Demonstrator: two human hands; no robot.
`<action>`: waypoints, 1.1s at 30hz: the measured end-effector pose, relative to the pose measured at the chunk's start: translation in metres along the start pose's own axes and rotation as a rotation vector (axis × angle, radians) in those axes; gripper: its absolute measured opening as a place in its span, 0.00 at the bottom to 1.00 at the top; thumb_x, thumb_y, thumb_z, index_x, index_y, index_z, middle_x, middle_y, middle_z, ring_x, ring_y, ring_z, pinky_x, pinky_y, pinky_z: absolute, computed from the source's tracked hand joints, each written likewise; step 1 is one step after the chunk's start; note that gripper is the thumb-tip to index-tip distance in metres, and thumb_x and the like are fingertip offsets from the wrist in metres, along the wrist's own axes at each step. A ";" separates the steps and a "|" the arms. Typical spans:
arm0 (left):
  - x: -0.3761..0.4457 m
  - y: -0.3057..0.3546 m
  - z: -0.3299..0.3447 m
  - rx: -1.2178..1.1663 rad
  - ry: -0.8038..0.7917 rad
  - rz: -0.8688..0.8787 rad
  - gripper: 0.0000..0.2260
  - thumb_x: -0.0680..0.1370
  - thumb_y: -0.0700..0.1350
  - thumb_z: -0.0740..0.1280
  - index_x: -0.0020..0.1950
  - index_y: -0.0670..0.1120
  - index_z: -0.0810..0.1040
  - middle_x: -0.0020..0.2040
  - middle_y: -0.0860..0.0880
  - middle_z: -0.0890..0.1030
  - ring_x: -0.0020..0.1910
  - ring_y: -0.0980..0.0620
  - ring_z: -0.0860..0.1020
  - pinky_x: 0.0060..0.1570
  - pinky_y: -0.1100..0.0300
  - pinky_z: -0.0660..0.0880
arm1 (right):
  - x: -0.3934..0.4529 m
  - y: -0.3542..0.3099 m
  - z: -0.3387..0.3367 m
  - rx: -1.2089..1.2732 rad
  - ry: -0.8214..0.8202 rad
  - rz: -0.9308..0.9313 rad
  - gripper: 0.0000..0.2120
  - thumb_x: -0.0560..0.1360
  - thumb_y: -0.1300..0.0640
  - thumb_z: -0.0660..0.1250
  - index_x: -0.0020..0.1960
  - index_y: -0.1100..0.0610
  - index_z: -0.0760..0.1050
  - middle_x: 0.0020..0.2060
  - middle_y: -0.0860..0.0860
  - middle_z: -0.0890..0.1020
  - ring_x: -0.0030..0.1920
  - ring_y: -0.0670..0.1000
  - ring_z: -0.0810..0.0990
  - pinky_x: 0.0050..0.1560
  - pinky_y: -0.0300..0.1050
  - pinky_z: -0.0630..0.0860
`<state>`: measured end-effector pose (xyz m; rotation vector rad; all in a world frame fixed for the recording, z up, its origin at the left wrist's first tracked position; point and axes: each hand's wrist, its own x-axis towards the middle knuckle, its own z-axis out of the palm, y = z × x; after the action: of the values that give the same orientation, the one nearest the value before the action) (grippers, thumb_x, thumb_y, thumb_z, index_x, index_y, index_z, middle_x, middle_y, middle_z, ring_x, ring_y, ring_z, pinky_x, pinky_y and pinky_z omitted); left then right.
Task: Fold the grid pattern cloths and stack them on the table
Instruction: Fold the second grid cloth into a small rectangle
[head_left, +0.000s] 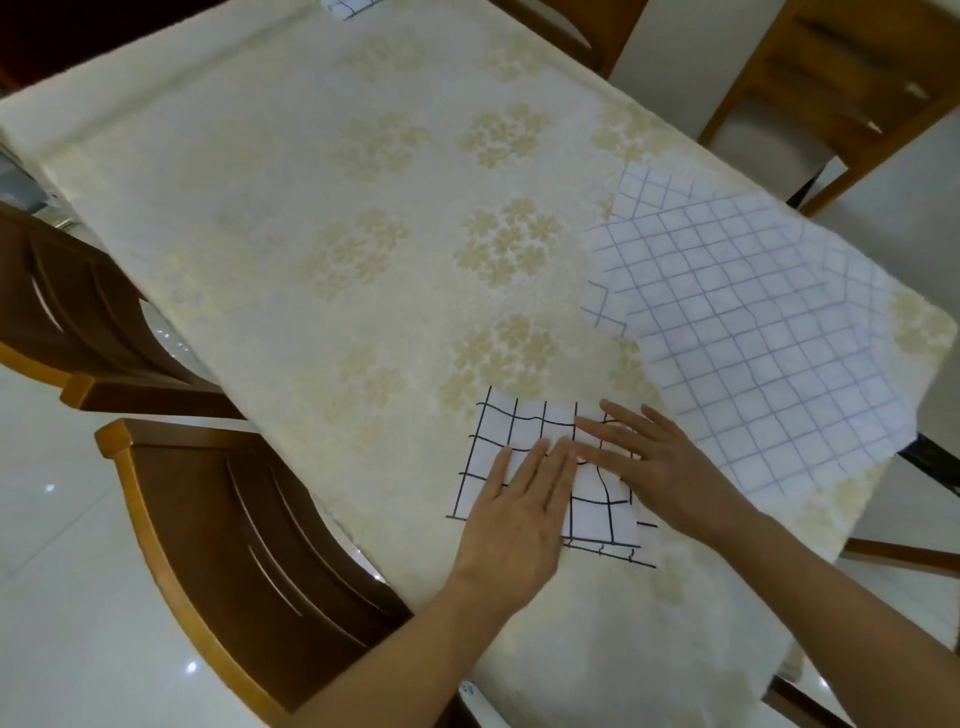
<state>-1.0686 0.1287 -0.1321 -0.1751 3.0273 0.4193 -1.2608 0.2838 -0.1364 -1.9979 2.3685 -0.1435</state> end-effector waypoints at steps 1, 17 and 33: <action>0.002 0.006 0.000 -0.014 0.006 0.013 0.28 0.79 0.47 0.48 0.79 0.40 0.57 0.79 0.43 0.60 0.78 0.44 0.59 0.75 0.42 0.58 | -0.005 0.004 -0.003 0.014 -0.012 0.005 0.42 0.69 0.72 0.72 0.77 0.47 0.65 0.77 0.48 0.64 0.78 0.56 0.59 0.70 0.64 0.68; 0.030 0.038 0.036 0.034 -0.051 0.027 0.32 0.78 0.37 0.57 0.81 0.40 0.49 0.81 0.42 0.49 0.80 0.42 0.49 0.76 0.41 0.50 | -0.058 0.025 0.008 0.078 -0.097 0.378 0.47 0.61 0.68 0.81 0.74 0.45 0.70 0.76 0.48 0.67 0.67 0.58 0.76 0.42 0.52 0.84; 0.042 0.036 0.031 0.106 -0.116 0.121 0.30 0.81 0.36 0.49 0.79 0.42 0.35 0.80 0.43 0.35 0.78 0.44 0.35 0.75 0.45 0.35 | -0.079 0.051 0.012 0.120 0.021 0.396 0.49 0.58 0.84 0.67 0.75 0.56 0.68 0.75 0.55 0.68 0.71 0.61 0.71 0.67 0.56 0.67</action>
<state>-1.1126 0.1671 -0.1566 0.0380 2.9456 0.2656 -1.2967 0.3692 -0.1553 -1.4498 2.6385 -0.2827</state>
